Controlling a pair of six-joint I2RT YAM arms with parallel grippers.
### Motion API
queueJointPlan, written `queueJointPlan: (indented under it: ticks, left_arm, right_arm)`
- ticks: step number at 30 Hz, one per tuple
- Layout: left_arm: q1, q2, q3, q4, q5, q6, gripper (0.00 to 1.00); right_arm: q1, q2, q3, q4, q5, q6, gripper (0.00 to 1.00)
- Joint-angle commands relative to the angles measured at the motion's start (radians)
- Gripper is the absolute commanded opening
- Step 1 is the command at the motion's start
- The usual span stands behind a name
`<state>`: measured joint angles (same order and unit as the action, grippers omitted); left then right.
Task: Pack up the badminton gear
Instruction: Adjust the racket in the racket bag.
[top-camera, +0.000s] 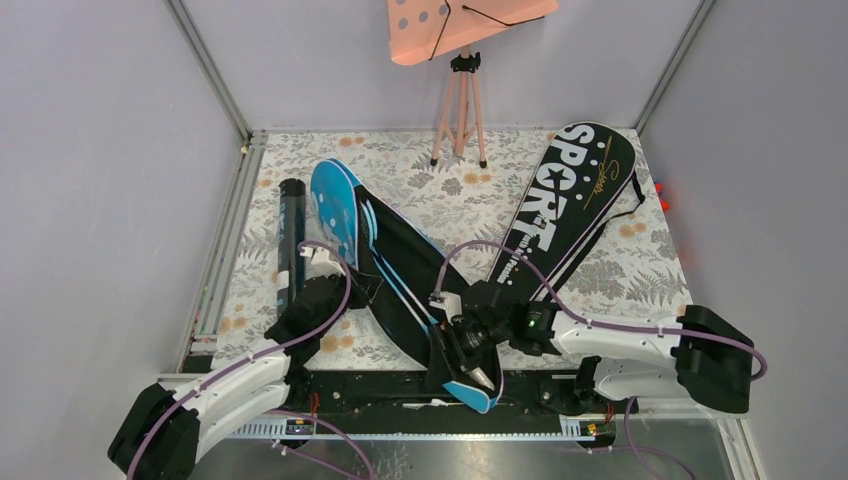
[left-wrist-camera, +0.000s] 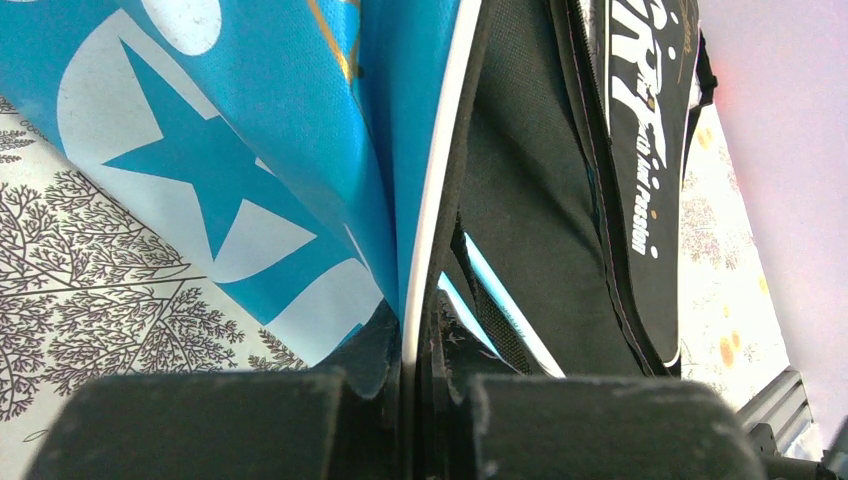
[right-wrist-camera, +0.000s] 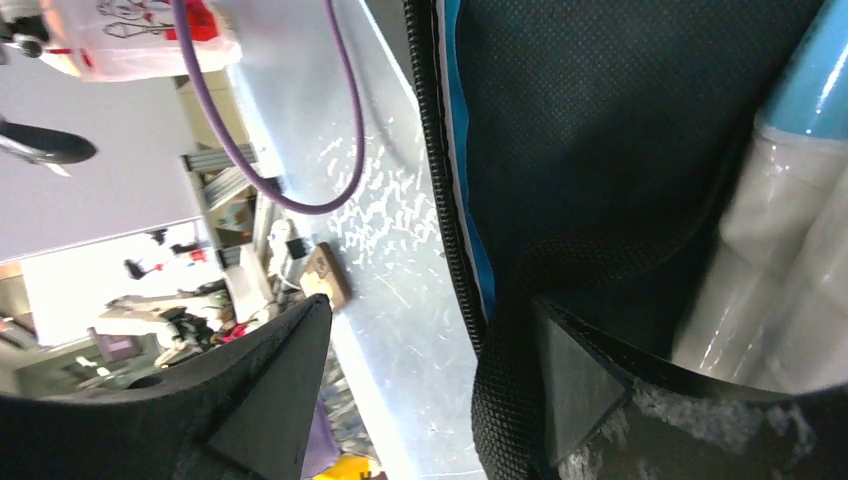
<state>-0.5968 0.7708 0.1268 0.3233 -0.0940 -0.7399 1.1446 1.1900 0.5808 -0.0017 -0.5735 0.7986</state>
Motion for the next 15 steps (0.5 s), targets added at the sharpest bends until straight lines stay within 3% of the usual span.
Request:
queueJointPlan:
  ticks: [1, 5, 12, 15]
  left_arm:
    - [-0.009, -0.015, -0.031, 0.048, 0.019, -0.026, 0.0]
    - [-0.012, -0.04, -0.047, 0.051, 0.028, -0.04, 0.0]
    - [-0.024, -0.097, -0.075, 0.037, 0.036, -0.056, 0.0]
    - [-0.03, -0.099, -0.066, 0.025, 0.032, -0.056, 0.0]
  right_arm:
    - [-0.02, 0.03, -0.062, 0.369, -0.128, 0.177, 0.77]
    - [-0.056, 0.052, -0.1, 0.535, -0.118, 0.185, 0.8]
    - [-0.115, -0.056, -0.097, 0.545, 0.015, 0.066, 0.84]
    - [-0.115, -0.079, -0.101, 0.649, 0.012, 0.083, 0.85]
